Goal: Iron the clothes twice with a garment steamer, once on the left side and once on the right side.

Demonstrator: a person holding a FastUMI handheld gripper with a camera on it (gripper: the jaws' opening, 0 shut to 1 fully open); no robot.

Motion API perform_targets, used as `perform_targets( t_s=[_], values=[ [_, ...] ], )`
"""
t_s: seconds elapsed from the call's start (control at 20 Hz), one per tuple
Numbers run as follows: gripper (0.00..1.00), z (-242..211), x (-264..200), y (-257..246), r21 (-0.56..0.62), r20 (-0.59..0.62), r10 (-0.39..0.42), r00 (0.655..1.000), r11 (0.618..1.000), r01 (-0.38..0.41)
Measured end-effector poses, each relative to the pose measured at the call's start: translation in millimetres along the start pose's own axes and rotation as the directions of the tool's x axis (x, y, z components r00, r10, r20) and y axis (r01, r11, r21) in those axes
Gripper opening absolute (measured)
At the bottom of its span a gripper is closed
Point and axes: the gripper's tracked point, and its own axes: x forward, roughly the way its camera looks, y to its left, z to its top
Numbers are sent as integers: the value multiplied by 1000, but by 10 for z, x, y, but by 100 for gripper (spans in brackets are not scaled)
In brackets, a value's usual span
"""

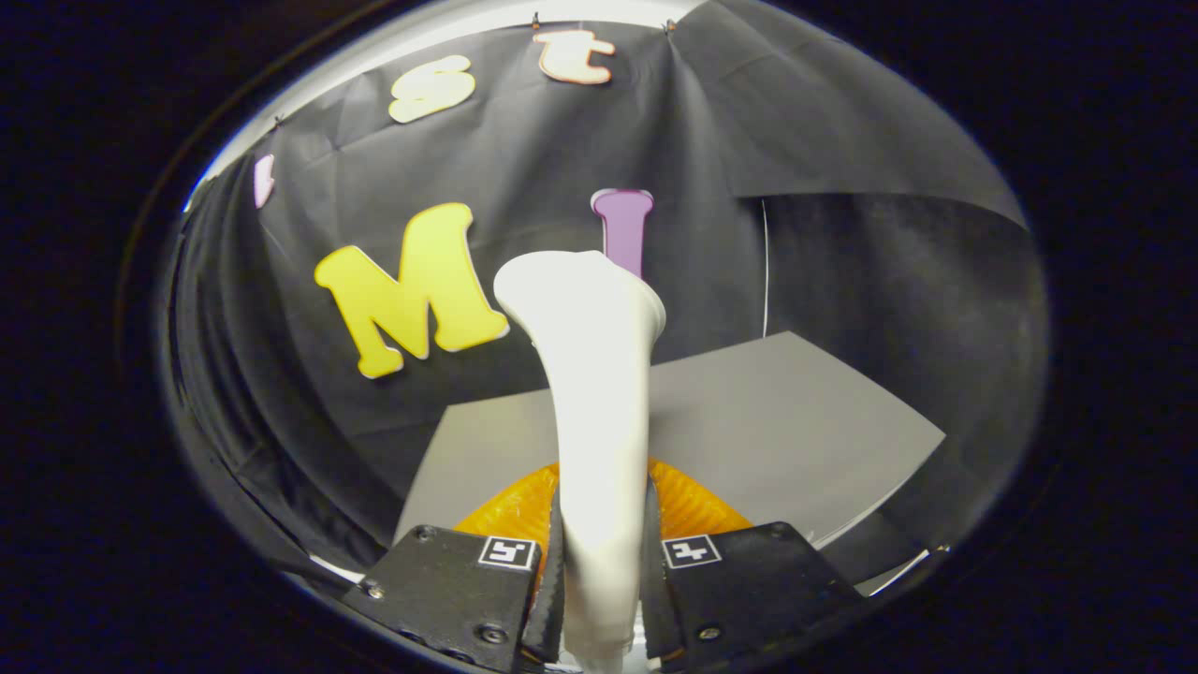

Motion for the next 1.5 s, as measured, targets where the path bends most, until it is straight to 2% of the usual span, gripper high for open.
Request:
perform_targets(
  t_s=[0.3, 0.7, 0.85, 1.1, 1.35, 1.5],
  values=[
    [36, -207, -966, 588, -29, 126, 26, 992, 999, -23],
    [36, -506, -1802, 1004, -24, 213, 2, 977, 1000, 3],
    [36, -542, -1957, 1155, -41, 232, 10, 973, 999, -1],
    [36, -470, -2029, 1557, -93, 271, 89, 958, 993, -66],
    [36, -270, -2001, 2089, -139, 332, 187, 925, 979, -148],
    [36, -118, -1951, 2348, -174, 372, 216, 902, 971, -161]
  ],
)
